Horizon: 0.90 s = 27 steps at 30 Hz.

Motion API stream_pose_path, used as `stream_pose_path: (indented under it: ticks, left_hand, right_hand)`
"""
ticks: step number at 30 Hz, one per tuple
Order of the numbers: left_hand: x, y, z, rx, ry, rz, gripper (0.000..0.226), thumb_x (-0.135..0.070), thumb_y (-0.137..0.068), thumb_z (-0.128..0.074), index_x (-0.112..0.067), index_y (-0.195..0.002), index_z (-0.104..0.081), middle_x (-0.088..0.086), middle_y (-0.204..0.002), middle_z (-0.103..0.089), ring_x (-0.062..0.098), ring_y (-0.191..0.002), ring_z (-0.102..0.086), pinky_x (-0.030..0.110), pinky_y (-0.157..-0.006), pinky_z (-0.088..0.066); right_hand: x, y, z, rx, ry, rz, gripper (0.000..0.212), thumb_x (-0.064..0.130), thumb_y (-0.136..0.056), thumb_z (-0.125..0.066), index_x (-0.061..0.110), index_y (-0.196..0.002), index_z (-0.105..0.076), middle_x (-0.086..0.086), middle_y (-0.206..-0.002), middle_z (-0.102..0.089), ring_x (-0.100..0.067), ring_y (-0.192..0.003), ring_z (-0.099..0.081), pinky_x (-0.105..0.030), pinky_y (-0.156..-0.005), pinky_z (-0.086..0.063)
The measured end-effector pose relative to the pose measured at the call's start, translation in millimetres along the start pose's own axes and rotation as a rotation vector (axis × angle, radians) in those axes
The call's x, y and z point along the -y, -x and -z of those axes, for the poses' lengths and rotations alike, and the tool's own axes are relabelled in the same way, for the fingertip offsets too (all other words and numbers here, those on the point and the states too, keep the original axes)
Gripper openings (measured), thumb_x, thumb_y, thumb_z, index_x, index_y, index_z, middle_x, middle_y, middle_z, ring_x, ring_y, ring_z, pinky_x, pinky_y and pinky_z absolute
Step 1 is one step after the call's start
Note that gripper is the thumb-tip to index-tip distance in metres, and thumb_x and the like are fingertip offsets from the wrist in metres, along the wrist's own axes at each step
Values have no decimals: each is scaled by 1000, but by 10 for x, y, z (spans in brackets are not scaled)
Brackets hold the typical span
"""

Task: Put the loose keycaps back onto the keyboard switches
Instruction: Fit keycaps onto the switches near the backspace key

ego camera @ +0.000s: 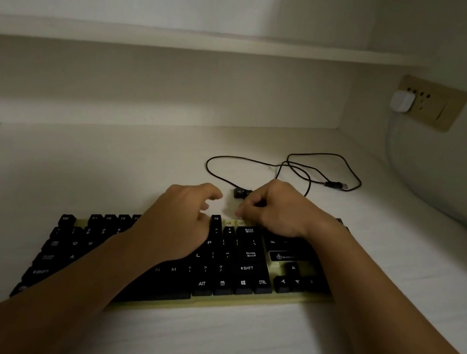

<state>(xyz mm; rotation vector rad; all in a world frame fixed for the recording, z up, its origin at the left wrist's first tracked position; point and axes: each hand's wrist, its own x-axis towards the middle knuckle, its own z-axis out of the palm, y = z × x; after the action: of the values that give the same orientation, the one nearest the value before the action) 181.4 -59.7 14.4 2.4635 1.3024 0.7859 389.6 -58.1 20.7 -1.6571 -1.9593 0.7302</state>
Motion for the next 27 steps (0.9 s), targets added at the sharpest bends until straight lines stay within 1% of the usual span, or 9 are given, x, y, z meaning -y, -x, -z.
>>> stream_pose_path:
  ticks: [2,4,6,8,11,17,21,25,27]
  left_hand:
    - [4,-104,14,77,-47,27,44,-1,-85,-48,-15,-124,-59,7,-118,-67,17,-106,-63,37,-92,-53]
    - [-11,-259,32,129,-89,49,40,-7,-86,-48,-15,-123,-61,5,-121,-65,19,-111,-60,36,-95,-51]
    - [-27,-438,42,172,-96,68,38,-10,-85,-50,-15,-120,-62,4,-119,-66,17,-109,-60,30,-96,-49]
    - [-37,-627,21,193,-112,70,35,-11,-85,-53,-14,-119,-64,4,-116,-67,17,-106,-62,27,-93,-49]
    - [-17,-843,-84,201,-164,46,34,-14,-86,-60,-14,-121,-63,6,-121,-65,19,-111,-60,32,-97,-49]
    - [-13,-1042,-339,230,-261,-14,40,-20,-81,-70,-13,-120,-62,6,-119,-64,22,-110,-59,38,-94,-51]
    - [33,-1084,-366,225,-221,-12,30,-13,-79,-71,-12,-109,-69,5,-105,-69,20,-97,-65,35,-87,-54]
    - [67,-1048,-354,197,-190,-9,23,-8,-81,-69,-13,-104,-72,5,-101,-71,16,-89,-65,28,-85,-53]
    - [62,-1022,-344,188,-178,0,22,-8,-82,-68,-13,-103,-73,5,-100,-71,16,-87,-64,27,-84,-53]
  right_hand:
    - [-15,-2,77,-64,-18,-10,17,29,-92,-68,18,-90,-81,2,-90,-77,-12,-85,-70,-32,-83,-58]
    - [-38,-6,159,-172,-33,-25,18,27,-93,-66,17,-90,-80,4,-88,-76,-11,-72,-69,-26,-67,-57]
    - [-85,-12,221,-297,-60,-53,19,24,-95,-63,16,-89,-80,7,-85,-73,-13,-67,-69,-20,-54,-50]
    - [-138,-19,268,-391,-106,-89,18,23,-95,-62,16,-89,-78,11,-79,-68,-10,-67,-66,-18,-51,-47]
    - [-187,-45,248,-420,-93,-86,15,18,-95,-62,19,-91,-77,10,-82,-67,-5,-70,-63,-15,-51,-48]
    - [-277,-79,235,-384,13,-65,20,9,-94,-61,20,-102,-75,0,-93,-70,-11,-79,-68,-10,-58,-48]
    - [-270,-68,256,-426,10,-85,19,8,-95,-61,18,-102,-75,1,-91,-68,-8,-74,-64,-13,-59,-48]
    - [-253,-53,279,-458,15,-88,20,9,-95,-60,16,-102,-76,0,-95,-68,-11,-80,-63,-20,-68,-52]
    - [-272,-43,308,-486,-10,-102,19,12,-95,-59,16,-102,-77,0,-96,-69,-10,-77,-63,-16,-62,-47]
